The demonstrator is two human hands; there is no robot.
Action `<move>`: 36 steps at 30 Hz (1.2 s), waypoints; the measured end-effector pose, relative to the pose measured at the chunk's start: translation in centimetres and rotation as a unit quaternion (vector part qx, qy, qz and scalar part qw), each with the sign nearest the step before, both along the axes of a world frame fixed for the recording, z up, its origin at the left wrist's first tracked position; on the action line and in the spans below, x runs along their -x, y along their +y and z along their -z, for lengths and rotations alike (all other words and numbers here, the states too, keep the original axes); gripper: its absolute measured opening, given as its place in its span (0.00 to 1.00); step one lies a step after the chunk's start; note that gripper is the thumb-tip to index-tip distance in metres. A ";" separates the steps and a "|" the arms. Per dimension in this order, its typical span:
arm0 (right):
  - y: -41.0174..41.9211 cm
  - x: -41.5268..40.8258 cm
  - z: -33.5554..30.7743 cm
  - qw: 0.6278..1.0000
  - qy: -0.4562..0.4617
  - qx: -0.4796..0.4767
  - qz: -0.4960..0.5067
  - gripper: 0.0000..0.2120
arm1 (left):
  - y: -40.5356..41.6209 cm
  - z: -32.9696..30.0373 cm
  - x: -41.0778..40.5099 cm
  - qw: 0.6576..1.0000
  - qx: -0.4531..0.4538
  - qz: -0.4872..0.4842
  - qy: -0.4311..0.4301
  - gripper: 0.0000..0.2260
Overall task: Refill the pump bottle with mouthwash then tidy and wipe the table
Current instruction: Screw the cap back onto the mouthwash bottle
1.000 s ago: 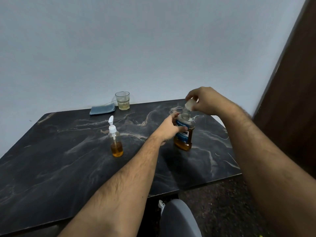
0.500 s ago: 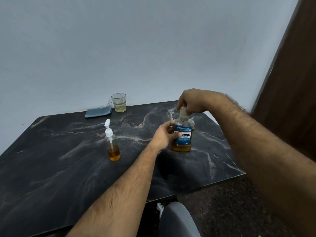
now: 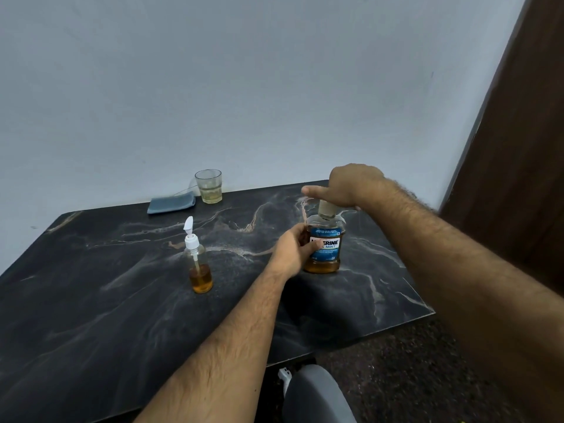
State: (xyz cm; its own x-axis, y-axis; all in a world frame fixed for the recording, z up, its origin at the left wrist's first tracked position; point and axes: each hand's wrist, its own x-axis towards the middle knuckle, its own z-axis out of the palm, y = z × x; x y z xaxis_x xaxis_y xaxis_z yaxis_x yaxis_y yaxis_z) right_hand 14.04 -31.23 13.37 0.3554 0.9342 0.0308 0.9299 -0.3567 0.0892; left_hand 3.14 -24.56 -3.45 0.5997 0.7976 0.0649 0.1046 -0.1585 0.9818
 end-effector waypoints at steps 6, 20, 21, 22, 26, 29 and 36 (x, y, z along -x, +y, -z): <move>0.2 -0.6 -0.3 0.990 0.086 0.019 -0.112 0.15 | -0.1 -0.4 0.3 0.999 -0.034 0.002 0.019 0.14; 0.0 -1.3 0.7 0.990 0.042 0.024 -0.136 0.14 | -0.6 -1.2 0.4 0.997 -0.035 -0.015 0.065 0.14; 0.1 -1.5 1.1 0.989 0.032 0.017 -0.143 0.15 | -0.7 -1.3 0.4 0.996 -0.044 -0.022 0.079 0.16; 0.1 -1.7 1.4 0.988 0.025 0.011 -0.150 0.16 | -0.8 -1.4 0.3 0.994 -0.054 -0.030 0.090 0.17; 0.3 -1.8 2.9 0.989 0.006 -0.044 -0.140 0.19 | -1.4 -1.5 0.4 0.988 -0.081 -0.060 0.115 0.18; 0.6 -1.2 3.9 0.990 -0.063 -0.093 -0.084 0.24 | -1.7 -1.4 0.4 0.984 -0.093 -0.073 0.130 0.19; 0.6 -2.0 2.2 0.988 -0.055 -0.018 -0.141 0.25 | -1.6 -2.0 0.8 0.985 -0.097 -0.049 0.137 0.19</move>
State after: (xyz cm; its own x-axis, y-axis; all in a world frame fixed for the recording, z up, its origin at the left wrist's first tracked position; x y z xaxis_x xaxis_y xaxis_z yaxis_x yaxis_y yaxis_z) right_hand 16.06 -30.60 11.13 0.0732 0.9932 0.0902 0.9781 -0.0892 0.1879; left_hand 2.38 -26.17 -1.41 0.5369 0.8409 0.0679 0.3845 -0.3155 0.8675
